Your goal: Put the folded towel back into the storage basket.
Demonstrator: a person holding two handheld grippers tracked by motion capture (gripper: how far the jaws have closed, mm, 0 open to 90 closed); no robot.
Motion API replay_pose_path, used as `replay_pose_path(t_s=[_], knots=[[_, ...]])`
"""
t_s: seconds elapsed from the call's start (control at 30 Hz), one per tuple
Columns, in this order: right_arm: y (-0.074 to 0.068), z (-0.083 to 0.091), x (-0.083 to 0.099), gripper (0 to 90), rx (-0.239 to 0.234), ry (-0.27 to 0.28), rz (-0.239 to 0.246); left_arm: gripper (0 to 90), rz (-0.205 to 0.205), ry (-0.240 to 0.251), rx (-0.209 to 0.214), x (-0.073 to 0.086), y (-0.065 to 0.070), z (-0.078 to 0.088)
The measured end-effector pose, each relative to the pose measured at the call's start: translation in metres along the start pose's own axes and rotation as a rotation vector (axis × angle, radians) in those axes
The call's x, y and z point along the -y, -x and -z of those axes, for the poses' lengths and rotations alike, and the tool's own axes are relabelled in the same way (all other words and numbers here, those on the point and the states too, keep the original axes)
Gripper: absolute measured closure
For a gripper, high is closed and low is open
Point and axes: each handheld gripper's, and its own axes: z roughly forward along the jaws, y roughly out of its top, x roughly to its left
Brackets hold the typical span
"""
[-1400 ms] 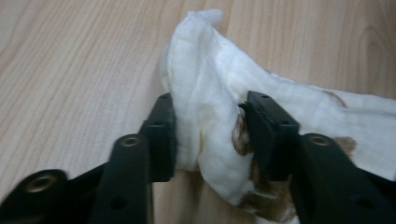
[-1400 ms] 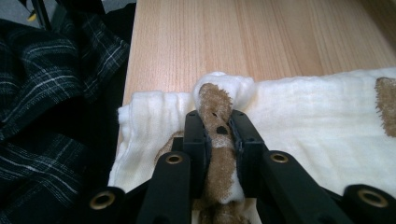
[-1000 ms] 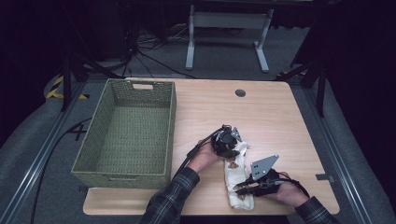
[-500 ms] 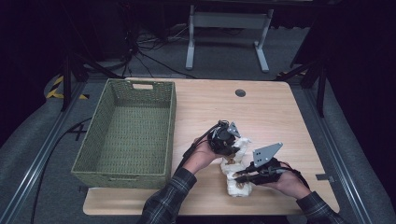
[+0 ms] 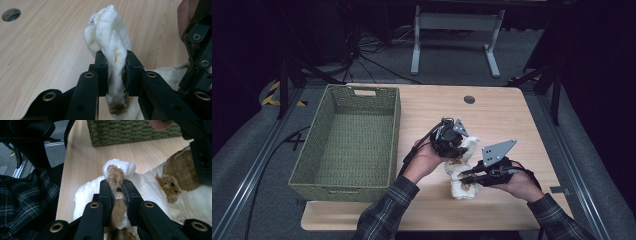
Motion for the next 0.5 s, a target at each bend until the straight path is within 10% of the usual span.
replay_pose_path(t_s=[0.5], knots=[[0.009,0.005,-0.059,80.2,0.016,0.035,0.036,76.4,-0.029,0.079,0.049,0.002,-0.030,0.068]])
